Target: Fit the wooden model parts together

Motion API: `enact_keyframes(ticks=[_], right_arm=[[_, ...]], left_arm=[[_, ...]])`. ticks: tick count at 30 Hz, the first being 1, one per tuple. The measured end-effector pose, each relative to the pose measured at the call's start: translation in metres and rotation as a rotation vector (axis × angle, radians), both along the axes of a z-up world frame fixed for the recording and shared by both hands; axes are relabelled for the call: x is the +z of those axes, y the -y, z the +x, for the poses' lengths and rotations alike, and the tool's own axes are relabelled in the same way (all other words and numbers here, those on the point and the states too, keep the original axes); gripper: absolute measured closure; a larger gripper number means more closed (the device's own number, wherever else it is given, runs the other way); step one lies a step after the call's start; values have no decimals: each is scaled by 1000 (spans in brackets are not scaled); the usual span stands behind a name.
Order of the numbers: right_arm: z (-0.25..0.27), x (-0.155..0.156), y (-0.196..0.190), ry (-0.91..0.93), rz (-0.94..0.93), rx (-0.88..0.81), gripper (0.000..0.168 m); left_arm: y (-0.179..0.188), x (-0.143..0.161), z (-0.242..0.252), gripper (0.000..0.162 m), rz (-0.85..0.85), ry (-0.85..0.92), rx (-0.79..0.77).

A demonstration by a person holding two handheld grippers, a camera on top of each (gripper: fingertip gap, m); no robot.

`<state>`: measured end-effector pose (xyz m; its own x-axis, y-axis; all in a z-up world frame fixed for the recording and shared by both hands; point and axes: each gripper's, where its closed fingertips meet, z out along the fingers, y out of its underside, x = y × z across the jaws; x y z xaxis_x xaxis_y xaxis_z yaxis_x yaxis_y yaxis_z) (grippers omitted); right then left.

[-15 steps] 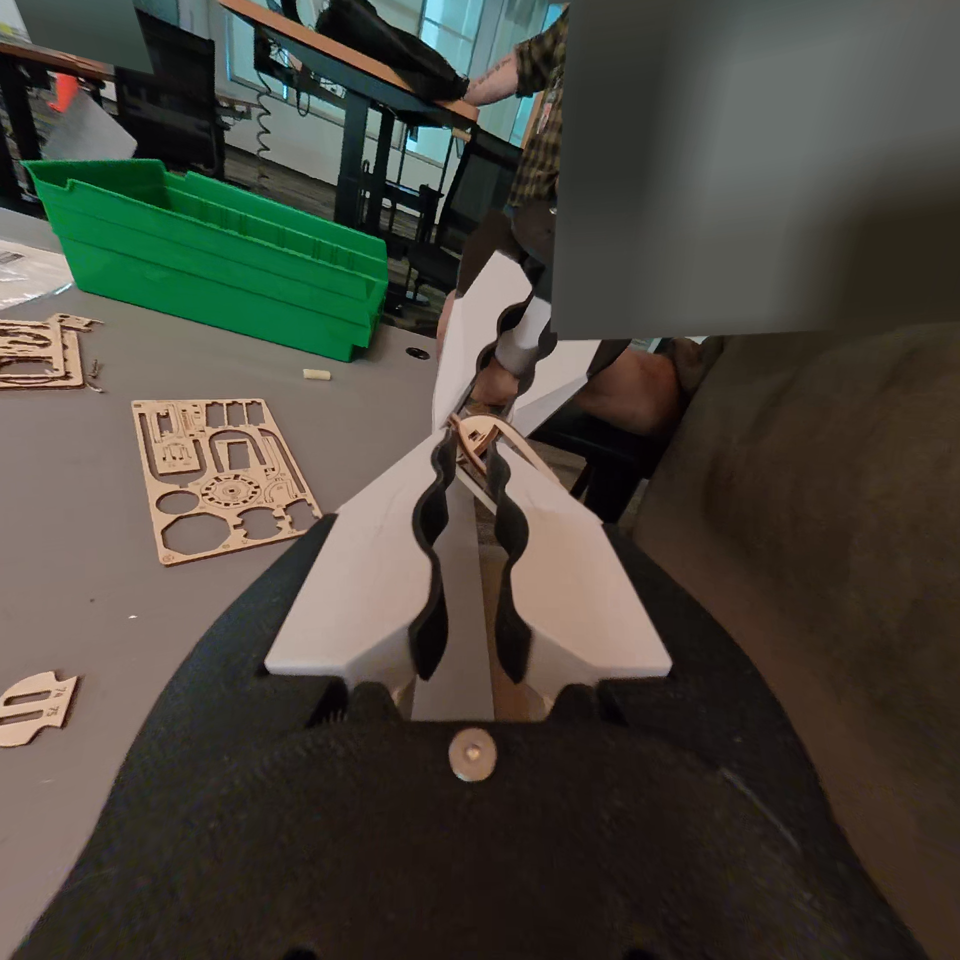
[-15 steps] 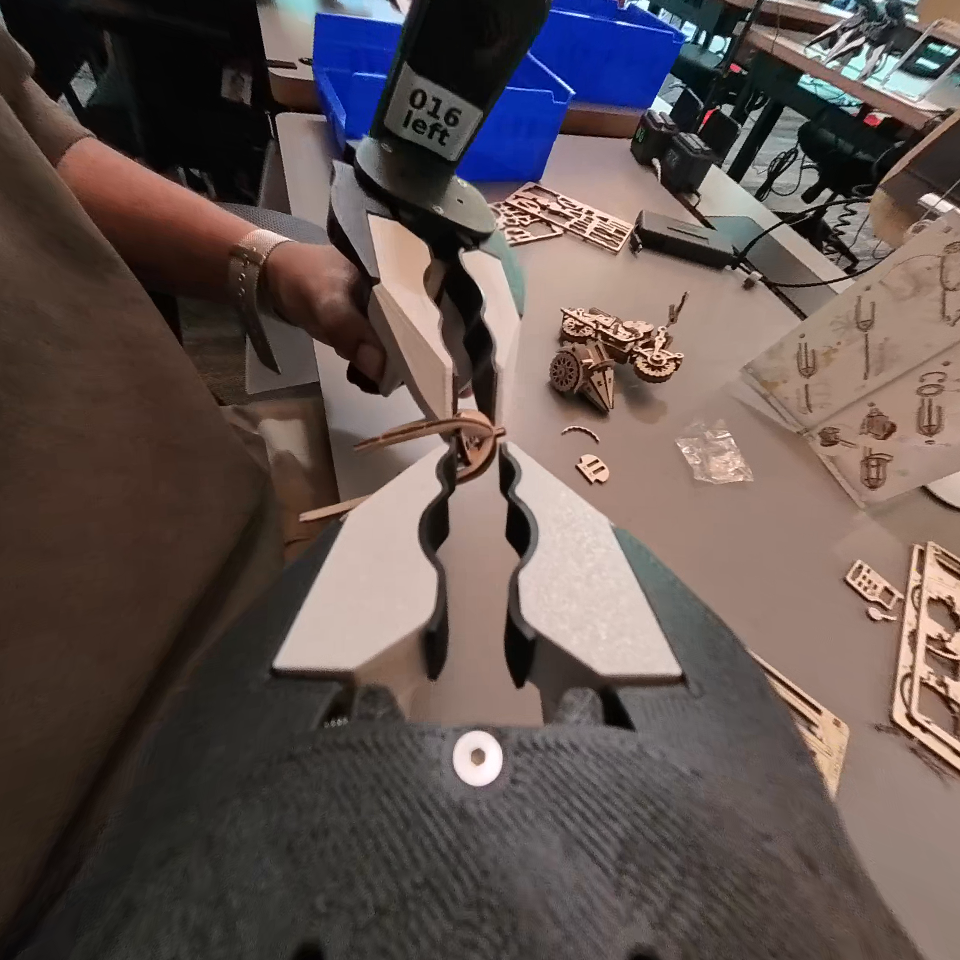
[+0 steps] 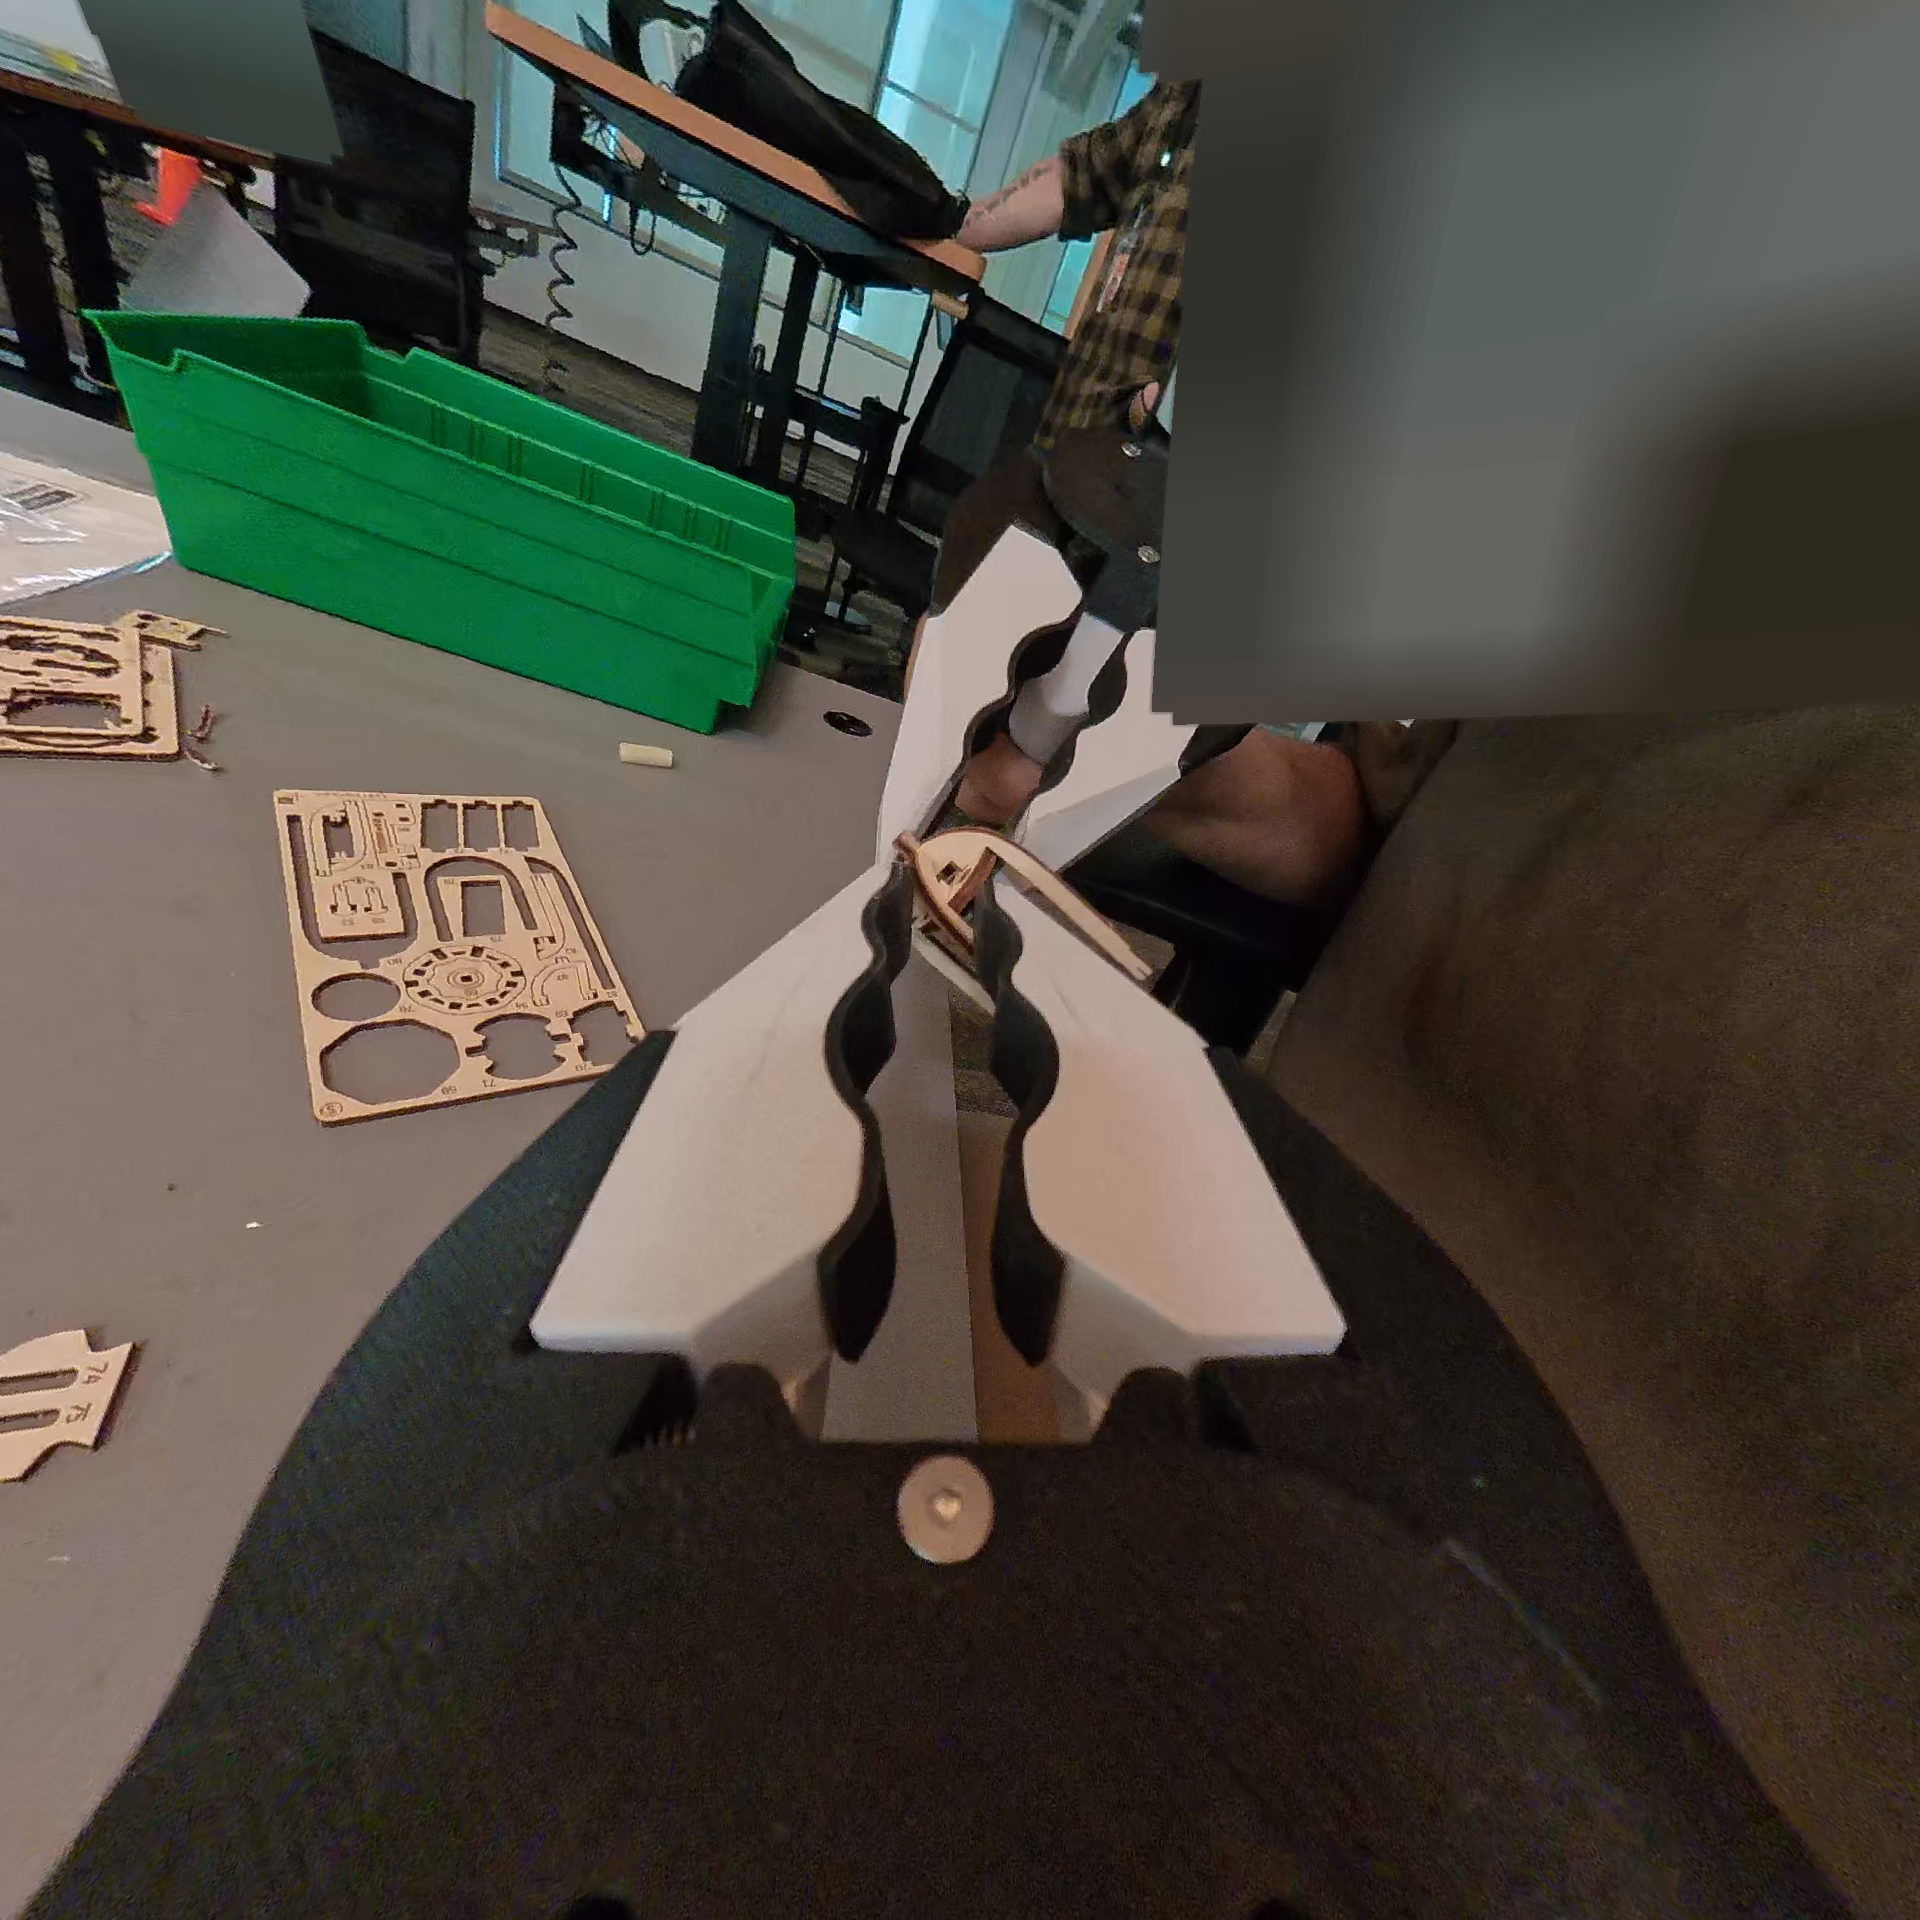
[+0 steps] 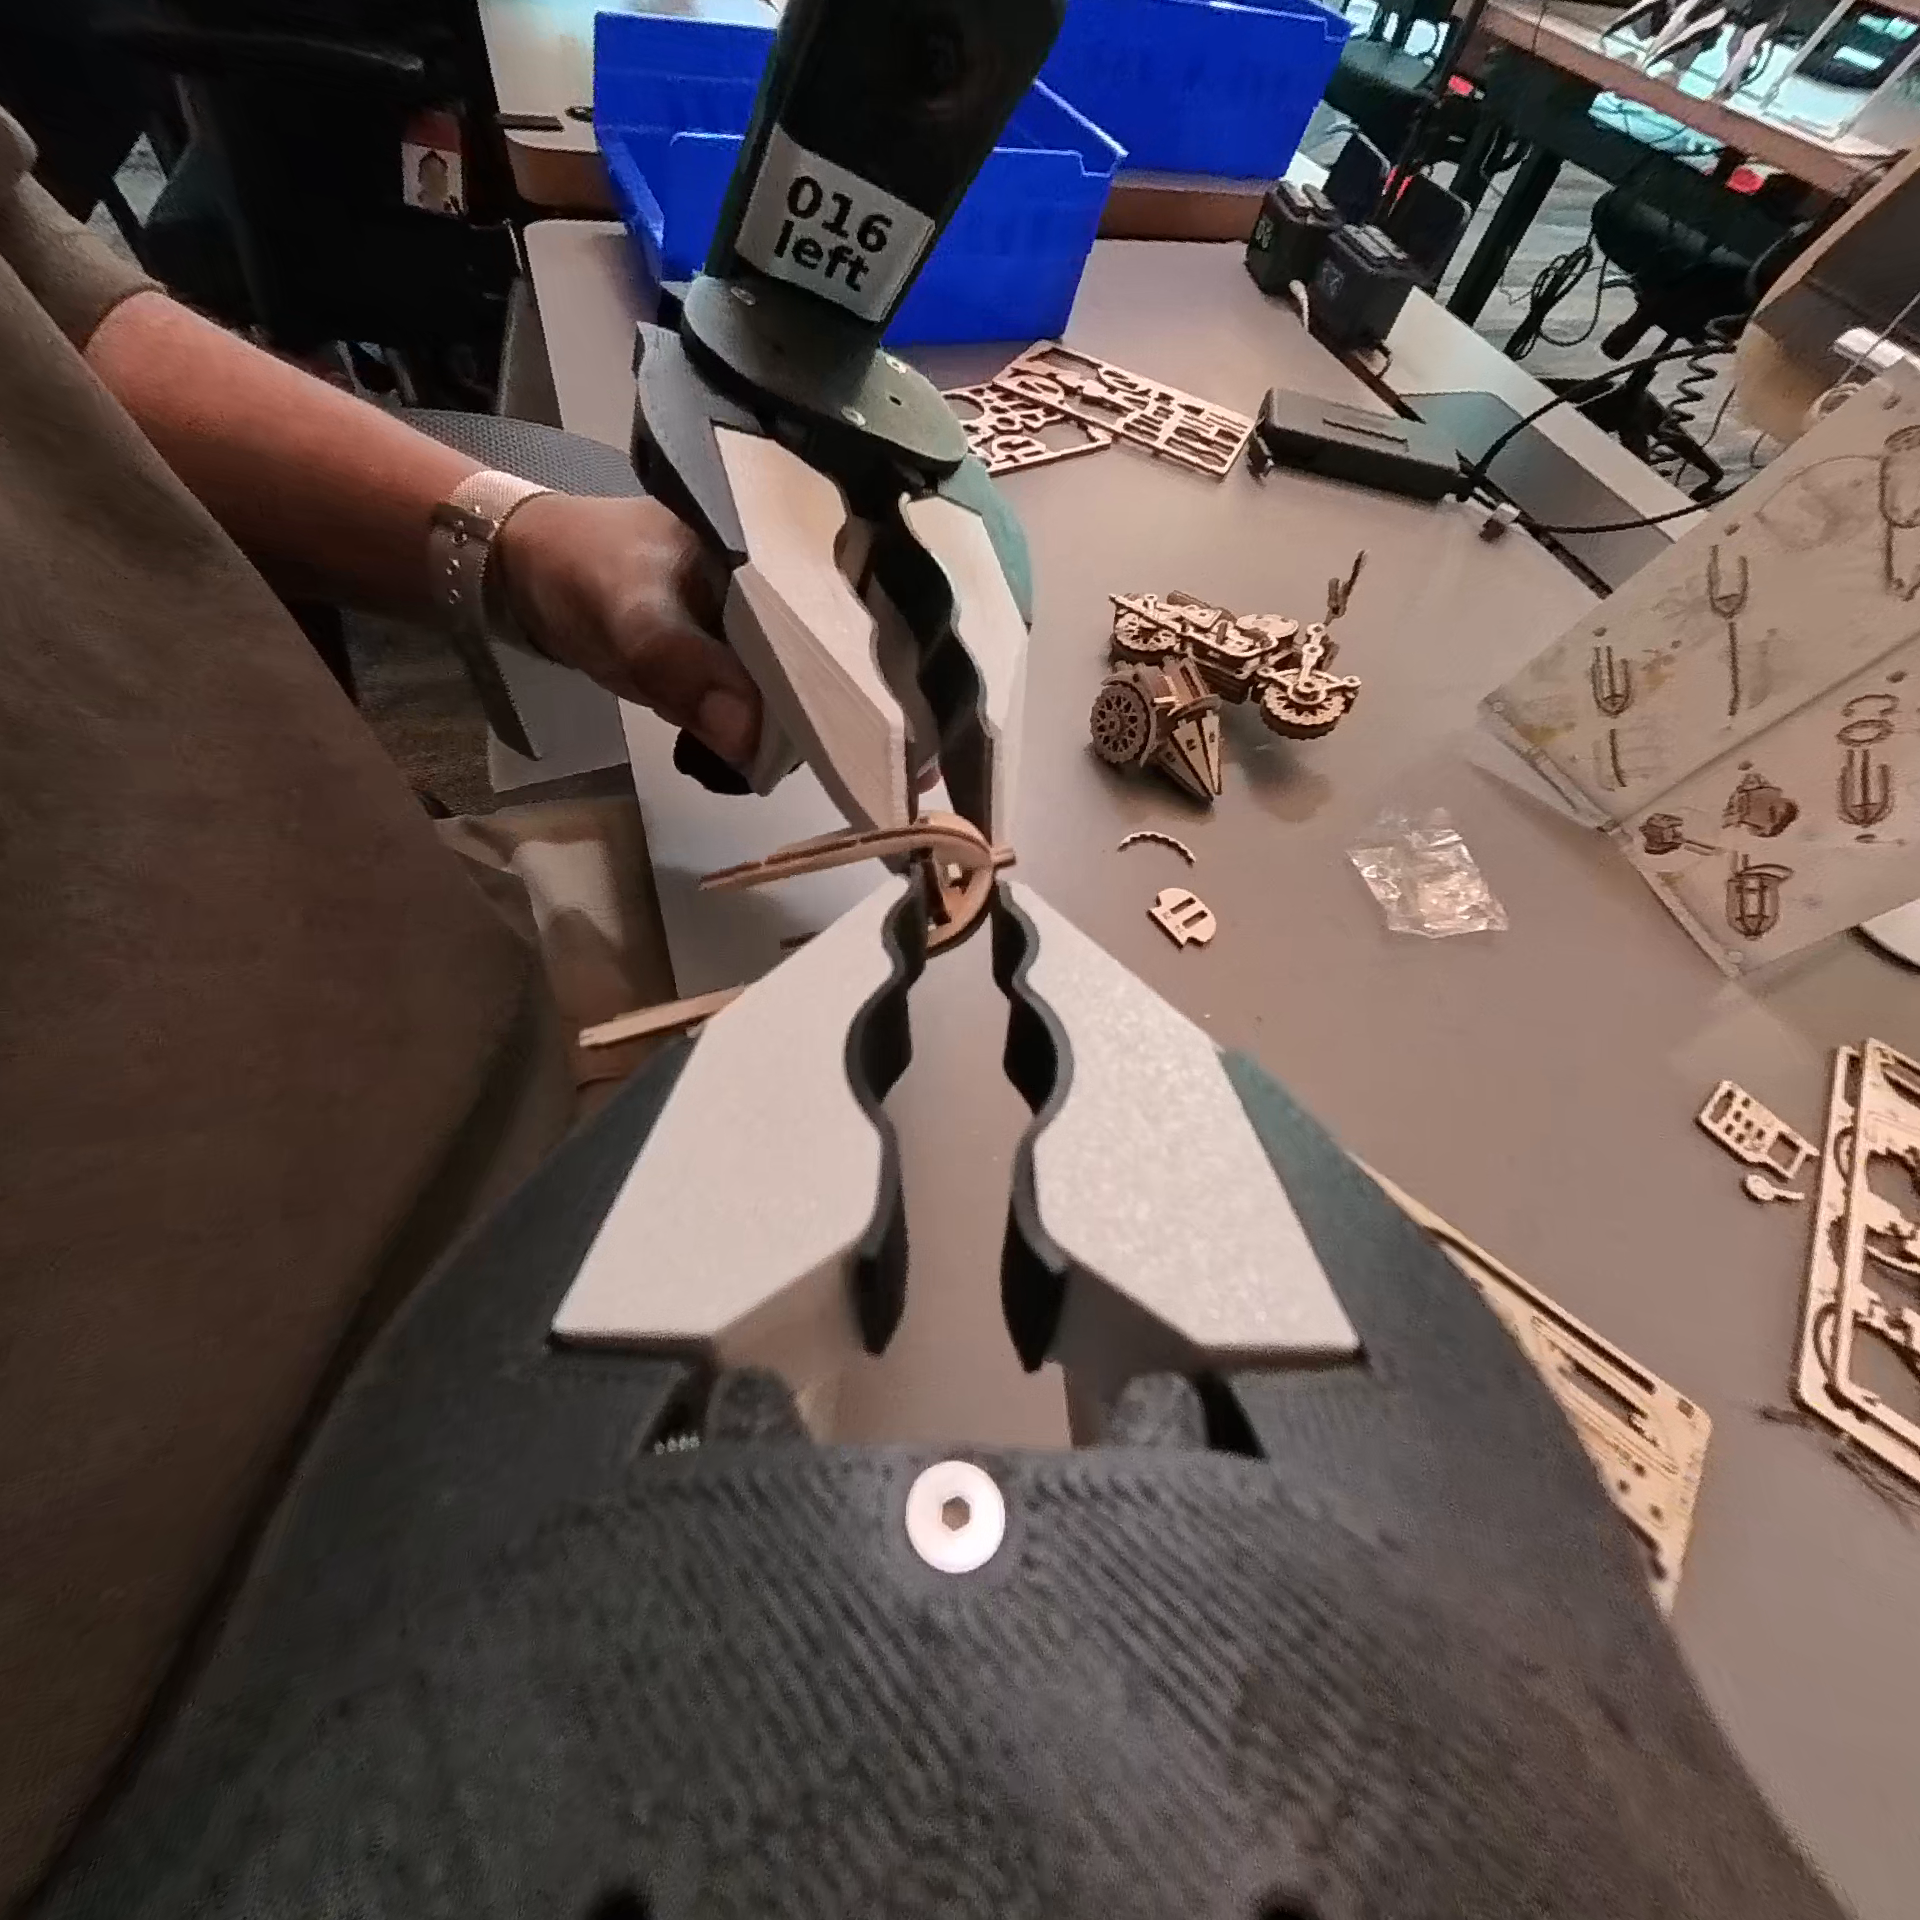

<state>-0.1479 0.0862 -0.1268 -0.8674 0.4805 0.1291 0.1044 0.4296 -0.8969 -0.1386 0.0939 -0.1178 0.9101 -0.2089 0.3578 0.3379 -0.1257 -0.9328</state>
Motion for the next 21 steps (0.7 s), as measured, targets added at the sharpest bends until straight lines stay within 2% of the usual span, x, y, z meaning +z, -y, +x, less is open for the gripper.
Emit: enact_keyframes(ticks=[6,16,21], right_arm=[[0,-5,-1,31,19,1,157],[-2,4,1,6,-52,2,156],[-3,5,0,-14,-48,1,150]], left_arm=[[-1,-4,-1,151,-16,-4,15],[1,3,-1,151,16,-1,16],[0,2,0,151,14,-11,8]])
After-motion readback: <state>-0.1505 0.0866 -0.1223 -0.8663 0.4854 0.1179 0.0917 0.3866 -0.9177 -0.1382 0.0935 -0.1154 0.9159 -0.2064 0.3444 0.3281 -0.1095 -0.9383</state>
